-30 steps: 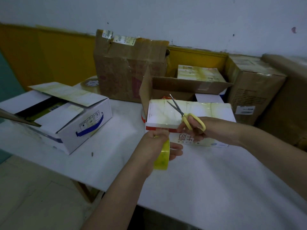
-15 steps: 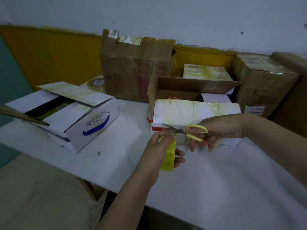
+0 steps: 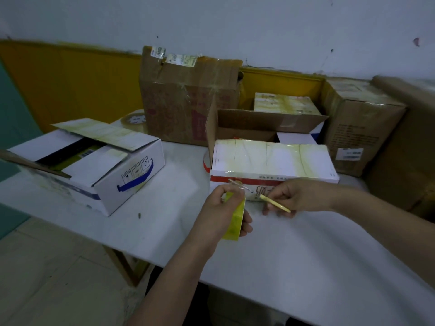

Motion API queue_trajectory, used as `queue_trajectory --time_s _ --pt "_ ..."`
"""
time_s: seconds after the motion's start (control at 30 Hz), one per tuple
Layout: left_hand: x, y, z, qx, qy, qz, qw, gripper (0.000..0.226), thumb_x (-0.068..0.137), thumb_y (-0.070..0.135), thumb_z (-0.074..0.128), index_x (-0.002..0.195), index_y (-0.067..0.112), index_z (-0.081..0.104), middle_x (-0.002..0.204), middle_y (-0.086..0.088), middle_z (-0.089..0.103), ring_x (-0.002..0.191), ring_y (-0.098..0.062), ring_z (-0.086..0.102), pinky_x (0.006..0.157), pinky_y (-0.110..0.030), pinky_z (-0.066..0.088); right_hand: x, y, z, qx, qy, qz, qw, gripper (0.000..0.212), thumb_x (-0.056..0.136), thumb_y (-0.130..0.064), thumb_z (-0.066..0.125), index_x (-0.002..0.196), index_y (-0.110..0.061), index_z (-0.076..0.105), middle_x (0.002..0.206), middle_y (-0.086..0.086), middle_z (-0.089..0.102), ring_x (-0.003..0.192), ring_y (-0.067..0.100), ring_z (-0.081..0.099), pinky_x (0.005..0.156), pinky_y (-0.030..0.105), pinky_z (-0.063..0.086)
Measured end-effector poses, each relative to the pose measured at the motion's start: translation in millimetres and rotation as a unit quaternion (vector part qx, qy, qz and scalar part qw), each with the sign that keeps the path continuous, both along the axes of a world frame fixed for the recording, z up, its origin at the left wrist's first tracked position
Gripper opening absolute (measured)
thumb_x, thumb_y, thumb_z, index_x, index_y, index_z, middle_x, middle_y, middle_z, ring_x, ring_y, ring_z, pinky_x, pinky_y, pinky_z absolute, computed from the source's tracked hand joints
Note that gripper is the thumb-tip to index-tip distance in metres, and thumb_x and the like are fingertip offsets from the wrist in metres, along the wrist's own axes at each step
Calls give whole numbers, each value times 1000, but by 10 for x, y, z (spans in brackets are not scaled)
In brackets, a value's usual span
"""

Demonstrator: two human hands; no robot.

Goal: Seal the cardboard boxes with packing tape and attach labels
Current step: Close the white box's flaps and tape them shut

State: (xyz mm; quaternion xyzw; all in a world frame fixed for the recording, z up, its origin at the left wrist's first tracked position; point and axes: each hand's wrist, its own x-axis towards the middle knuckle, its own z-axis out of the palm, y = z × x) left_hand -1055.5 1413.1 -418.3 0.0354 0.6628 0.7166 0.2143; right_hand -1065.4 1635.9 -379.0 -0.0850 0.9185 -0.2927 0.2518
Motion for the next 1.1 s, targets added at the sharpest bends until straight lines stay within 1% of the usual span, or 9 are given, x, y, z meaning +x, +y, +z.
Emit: queue_trajectory --time_s 0.2,0.3,0.47,0.6,0.73,0.83,0.93,1.03,1.1 --pt "104 -122 -31 -35 78 0 996 16 101 36 55 108 22 59 73 -10 72 54 -23 64 57 -32 53 334 160 103 22 -42 -17 999 55 87 -65 48 135 -38 45 134 -15 48 119 11 51 96 27 53" --pt "165 -190 -22 -36 91 16 995 16 103 35 50 106 23 59 74 -10 71 55 -21 62 59 -31 53 512 169 25 107 -36 -33 993 53 96 -62 43 136 -28 45 140 -3 46 123 16 51 104 33 48" --pt "241 -301 -3 24 62 23 998 21 102 17 39 106 22 59 72 -13 69 56 -22 61 62 -34 51 623 -59 -274 438 148 -1 887 36 101 -41 43 122 -13 53 125 6 58 100 22 62 85 32 54" --pt "263 -403 -25 -6 71 34 997 24 101 13 39 112 21 58 74 -11 69 59 -22 62 68 -39 52 635 -278 -278 463 106 -14 880 21 101 -18 48 117 -11 61 114 6 65 102 24 65 81 30 50" --pt "300 -474 -33 -14 83 49 995 25 98 11 38 111 19 58 74 -12 68 58 -23 60 68 -40 50 650 -370 -244 481 105 -14 870 19 102 -16 45 100 -8 62 104 7 62 98 24 64 85 29 51" --pt "318 -502 -38 -13 81 49 995 26 98 10 37 110 19 58 73 -11 68 58 -23 60 68 -40 50 654 -397 -270 504 146 2 852 20 101 -12 43 106 -11 63 110 6 67 92 23 65 85 29 52" --pt "331 -537 -33 -13 81 51 995 26 98 11 38 110 21 59 73 -10 69 59 -22 61 68 -40 51 646 -303 -288 425 216 -70 877 25 101 -28 49 109 -16 69 107 -2 69 89 17 66 84 30 56" --pt "336 -574 -22 -15 95 56 994 26 98 12 39 112 23 58 75 -9 70 60 -21 62 67 -38 52 612 -516 -126 69 324 -169 928 27 94 -47 59 109 -28 72 105 -17 68 86 5 65 77 24 55" --pt "349 -591 -6 -21 108 64 992 25 99 14 39 113 23 57 76 -8 70 63 -21 62 66 -37 53 566 -888 23 -104 285 -165 938 33 88 -54 61 114 -33 67 102 -20 67 87 3 65 73 21 56"
